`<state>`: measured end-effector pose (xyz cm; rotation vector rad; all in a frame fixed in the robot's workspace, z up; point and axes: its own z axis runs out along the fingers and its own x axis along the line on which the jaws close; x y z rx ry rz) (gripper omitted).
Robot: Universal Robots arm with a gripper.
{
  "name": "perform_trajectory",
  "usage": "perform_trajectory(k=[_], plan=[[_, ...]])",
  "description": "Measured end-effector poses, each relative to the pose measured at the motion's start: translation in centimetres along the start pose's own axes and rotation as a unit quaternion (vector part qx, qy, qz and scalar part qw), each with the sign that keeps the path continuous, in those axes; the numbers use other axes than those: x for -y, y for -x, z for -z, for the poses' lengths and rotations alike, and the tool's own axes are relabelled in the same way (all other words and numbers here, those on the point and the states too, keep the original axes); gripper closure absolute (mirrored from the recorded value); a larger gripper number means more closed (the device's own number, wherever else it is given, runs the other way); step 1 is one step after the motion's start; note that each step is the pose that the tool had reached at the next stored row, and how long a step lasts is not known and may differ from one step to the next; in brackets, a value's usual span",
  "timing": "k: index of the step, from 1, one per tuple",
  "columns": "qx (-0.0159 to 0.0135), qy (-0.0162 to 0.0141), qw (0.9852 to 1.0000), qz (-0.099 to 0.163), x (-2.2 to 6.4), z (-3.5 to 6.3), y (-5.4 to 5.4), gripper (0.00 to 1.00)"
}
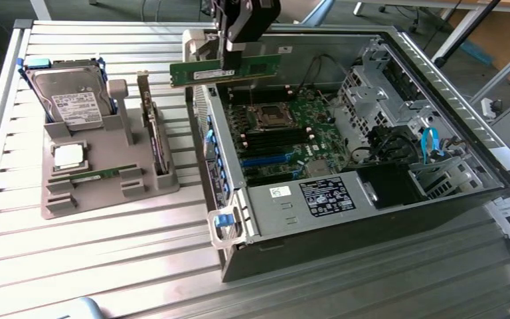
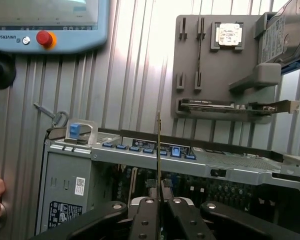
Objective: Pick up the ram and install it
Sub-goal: 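Pick up the ram and move it above insertion slot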
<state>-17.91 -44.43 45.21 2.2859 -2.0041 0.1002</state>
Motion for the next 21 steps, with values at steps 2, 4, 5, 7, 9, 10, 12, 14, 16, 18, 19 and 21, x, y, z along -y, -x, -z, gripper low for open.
perform_trajectory(k=[2,4,5,7,9,10,12,14,16,18,19,21], plan=[[-0.0002,0.0,1.0,0.0,0.19,0.0,0.0,0.87],[-0.0004,0.0,1.0,0.0,0.34,0.0,0.0,0.87],[-0.0004,0.0,1.0,0.0,0.4,0.0,-0.1,0.87],[-0.0005,0.0,1.0,0.0,0.5,0.0,-0.1,0.87],[-0.0008,0.0001,1.0,0.0,0.65,0.01,-0.1,0.87],[-0.0008,0.0001,1.0,0.0,0.7,0.01,-0.1,0.87],[-0.0009,0.0001,1.0,0.0,0.78,0.01,-0.1,0.87],[-0.0011,0.0001,1.0,0.0,0.87,0.01,-0.1,0.87],[-0.0014,0.0002,1.0,0.0,0.97,0.01,-0.1,0.87],[-0.0017,0.0002,1.0,0.0,1.05,0.01,-0.1,0.87],[-0.0018,0.0002,1.0,0.0,1.1,0.01,-0.1,0.87],[-0.002,0.0003,1.0,0.0,1.19,0.02,-0.2,0.87]])
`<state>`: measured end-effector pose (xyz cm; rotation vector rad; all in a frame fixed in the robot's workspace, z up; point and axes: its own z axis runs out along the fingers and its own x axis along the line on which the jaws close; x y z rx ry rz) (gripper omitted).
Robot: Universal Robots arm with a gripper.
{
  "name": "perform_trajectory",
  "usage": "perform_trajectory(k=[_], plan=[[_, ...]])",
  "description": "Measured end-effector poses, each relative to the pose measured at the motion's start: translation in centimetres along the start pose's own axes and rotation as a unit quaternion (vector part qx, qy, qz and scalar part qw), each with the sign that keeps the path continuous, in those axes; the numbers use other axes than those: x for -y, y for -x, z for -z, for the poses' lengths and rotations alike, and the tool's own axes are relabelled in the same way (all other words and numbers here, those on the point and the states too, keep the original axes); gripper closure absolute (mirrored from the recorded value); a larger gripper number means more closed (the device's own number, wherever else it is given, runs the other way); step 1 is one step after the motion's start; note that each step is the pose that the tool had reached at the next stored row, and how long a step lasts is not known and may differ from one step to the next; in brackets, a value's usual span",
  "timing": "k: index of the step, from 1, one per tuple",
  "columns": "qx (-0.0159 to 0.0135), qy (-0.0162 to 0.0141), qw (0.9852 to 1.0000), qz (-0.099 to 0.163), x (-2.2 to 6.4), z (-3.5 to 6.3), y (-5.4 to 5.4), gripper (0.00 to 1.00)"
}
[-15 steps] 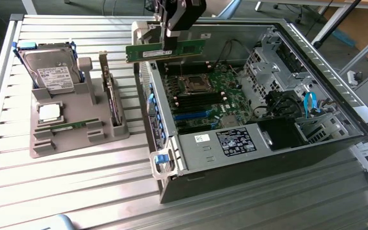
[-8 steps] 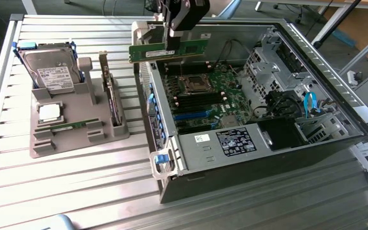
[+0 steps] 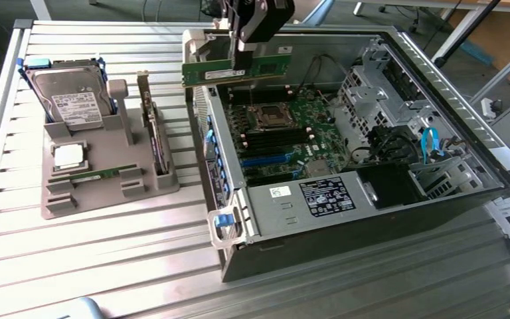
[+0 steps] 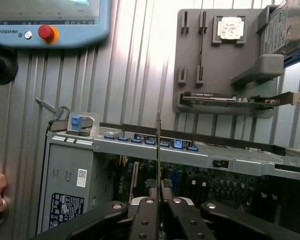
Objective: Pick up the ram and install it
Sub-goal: 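Pick up the ram and move it above insertion slot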
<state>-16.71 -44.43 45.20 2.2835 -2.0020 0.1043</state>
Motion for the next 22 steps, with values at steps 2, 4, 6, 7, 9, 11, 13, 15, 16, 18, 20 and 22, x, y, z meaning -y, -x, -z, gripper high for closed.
perform_trajectory(k=[2,4,6,7,9,11,13,15,16,18,20,22], plan=[[-0.0003,0.0,1.0,0.0,0.12,0.01,0.0,0.87],[-0.0005,0.0,1.0,0.0,0.25,0.01,0.0,0.87],[-0.0006,0.0001,1.0,0.0,0.4,0.01,-0.1,0.87],[-0.0006,0.0001,1.0,0.0,0.47,0.01,-0.1,0.87],[-0.0006,0.0001,1.0,0.0,0.6,0.01,-0.1,0.87],[-0.0006,0.0001,1.0,0.0,0.7,0.02,-0.1,0.87],[-0.0006,0.0001,1.0,0.0,0.8,0.01,-0.1,0.87],[-0.0007,0.0001,1.0,0.0,0.93,0.02,-0.1,0.87],[-0.0007,0.0001,1.0,0.0,0.97,0.02,-0.1,0.87],[-0.0007,0.0001,1.0,0.0,1.05,0.02,-0.1,0.87],[-0.0008,0.0001,1.0,0.0,1.13,0.02,-0.2,0.87],[-0.0008,0.0001,1.0,0.0,1.2,0.02,-0.2,0.87]])
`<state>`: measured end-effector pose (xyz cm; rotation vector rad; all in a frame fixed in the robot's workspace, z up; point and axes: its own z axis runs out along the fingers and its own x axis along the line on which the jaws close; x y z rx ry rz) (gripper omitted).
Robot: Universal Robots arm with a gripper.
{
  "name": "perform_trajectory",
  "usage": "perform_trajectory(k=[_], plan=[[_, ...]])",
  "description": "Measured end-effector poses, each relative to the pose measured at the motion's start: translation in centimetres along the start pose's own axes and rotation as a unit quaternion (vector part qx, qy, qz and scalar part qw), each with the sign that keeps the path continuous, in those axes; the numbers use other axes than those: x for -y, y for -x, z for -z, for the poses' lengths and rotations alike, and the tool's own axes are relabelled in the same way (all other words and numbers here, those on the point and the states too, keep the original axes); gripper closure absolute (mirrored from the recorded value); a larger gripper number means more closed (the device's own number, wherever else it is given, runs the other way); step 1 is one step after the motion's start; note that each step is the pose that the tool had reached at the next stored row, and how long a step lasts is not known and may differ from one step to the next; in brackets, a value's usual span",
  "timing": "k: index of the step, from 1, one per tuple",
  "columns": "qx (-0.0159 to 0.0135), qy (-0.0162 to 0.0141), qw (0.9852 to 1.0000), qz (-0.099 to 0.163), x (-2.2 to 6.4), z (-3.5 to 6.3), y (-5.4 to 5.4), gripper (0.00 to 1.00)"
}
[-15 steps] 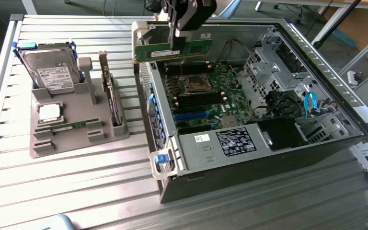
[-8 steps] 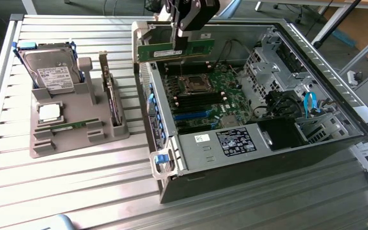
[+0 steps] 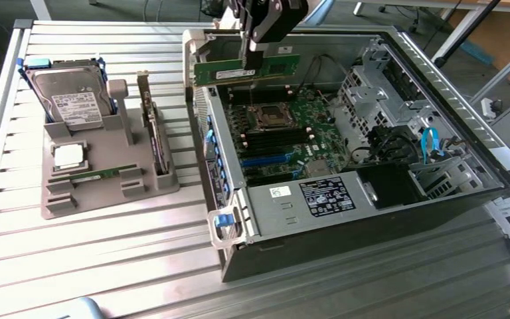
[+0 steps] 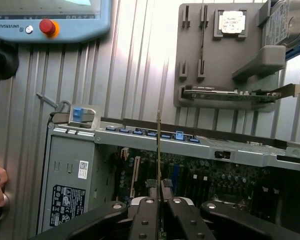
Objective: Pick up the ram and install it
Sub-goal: 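Pick up the ram and move it above insertion slot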
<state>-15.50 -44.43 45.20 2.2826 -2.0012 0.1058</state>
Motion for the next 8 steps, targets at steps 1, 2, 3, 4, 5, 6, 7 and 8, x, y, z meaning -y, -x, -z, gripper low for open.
perform_trajectory(k=[1,2,3,4,5,6,7,8], plan=[[0.0,0.0,1.0,0.0,0.04,0.0,-0.01,0.87],[0.0,0.0,1.0,0.0,0.07,0.0,-0.01,0.87],[0.0,0.0,1.0,0.0,0.12,0.0,-0.02,0.87],[0.0,0.0,1.0,0.0,0.16,0.0,-0.02,0.87],[-0.0001,0.0,1.0,0.0,0.21,0.0,-0.03,0.87],[-0.0001,0.0,1.0,0.0,0.26,0.0,-0.03,0.87],[-0.0001,0.0,1.0,0.0,0.3,0.0,-0.04,0.87],[-0.0001,0.0,1.0,0.0,0.36,0.0,-0.05,0.87]])
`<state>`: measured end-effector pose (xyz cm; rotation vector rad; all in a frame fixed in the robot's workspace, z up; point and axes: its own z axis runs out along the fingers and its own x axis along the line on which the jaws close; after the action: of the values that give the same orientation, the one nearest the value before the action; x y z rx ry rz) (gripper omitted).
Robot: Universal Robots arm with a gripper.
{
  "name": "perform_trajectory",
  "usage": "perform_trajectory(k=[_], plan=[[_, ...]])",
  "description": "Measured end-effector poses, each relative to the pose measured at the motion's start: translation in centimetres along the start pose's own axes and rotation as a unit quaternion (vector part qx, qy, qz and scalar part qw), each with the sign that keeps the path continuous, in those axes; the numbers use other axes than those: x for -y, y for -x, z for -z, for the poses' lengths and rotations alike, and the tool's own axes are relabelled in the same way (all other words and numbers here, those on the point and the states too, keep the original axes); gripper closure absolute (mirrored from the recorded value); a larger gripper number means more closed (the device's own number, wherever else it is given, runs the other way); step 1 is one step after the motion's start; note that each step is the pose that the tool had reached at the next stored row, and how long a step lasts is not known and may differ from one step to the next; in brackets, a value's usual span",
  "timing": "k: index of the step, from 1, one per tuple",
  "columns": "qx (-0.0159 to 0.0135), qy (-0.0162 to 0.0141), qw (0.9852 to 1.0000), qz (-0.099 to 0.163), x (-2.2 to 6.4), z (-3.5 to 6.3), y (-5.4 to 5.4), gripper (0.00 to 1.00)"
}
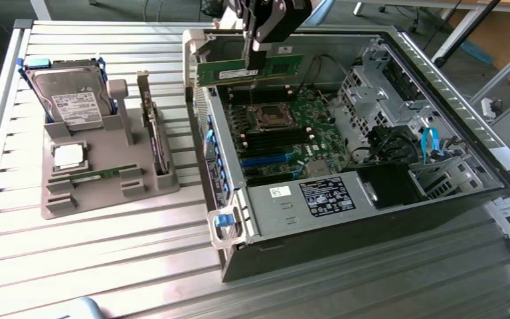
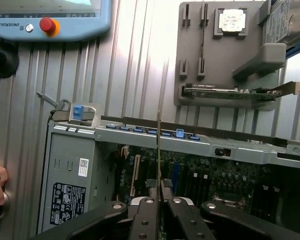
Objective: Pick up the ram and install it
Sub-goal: 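Pick up the ram and move it above insertion slot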
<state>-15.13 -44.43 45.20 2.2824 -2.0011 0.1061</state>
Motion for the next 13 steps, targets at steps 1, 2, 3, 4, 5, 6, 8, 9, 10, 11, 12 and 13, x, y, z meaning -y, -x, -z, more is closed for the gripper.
perform_trajectory(k=[1,2,3,4,5,6,8,9,10,11,12,13], plan=[[0.0,0.0,1.0,0.0,0.06,0.0,-0.01,0.87],[-0.0001,0.0,1.0,0.0,0.11,0.0,-0.02,0.87],[-0.0001,0.0,1.0,0.0,0.16,0.01,-0.02,0.87],[-0.0002,0.0,1.0,0.0,0.21,0.01,-0.03,0.87],[-0.0001,0.0,1.0,0.0,0.26,0.0,-0.04,0.87],[-0.0002,0.0,1.0,0.0,0.3,0.01,-0.04,0.87],[-0.0002,0.0001,1.0,0.0,0.39,0.01,-0.05,0.87],[-0.0003,0.0,1.0,0.0,0.44,0.01,-0.06,0.87],[-0.0003,0.0,1.0,0.0,0.5,0.01,-0.07,0.87],[-0.0003,0.0,1.0,0.0,0.54,0.01,-0.07,0.87],[-0.0003,0.0001,1.0,0.0,0.58,0.01,-0.08,0.87],[-0.0004,0.0001,1.0,0.0,0.65,0.01,-0.09,0.87]])
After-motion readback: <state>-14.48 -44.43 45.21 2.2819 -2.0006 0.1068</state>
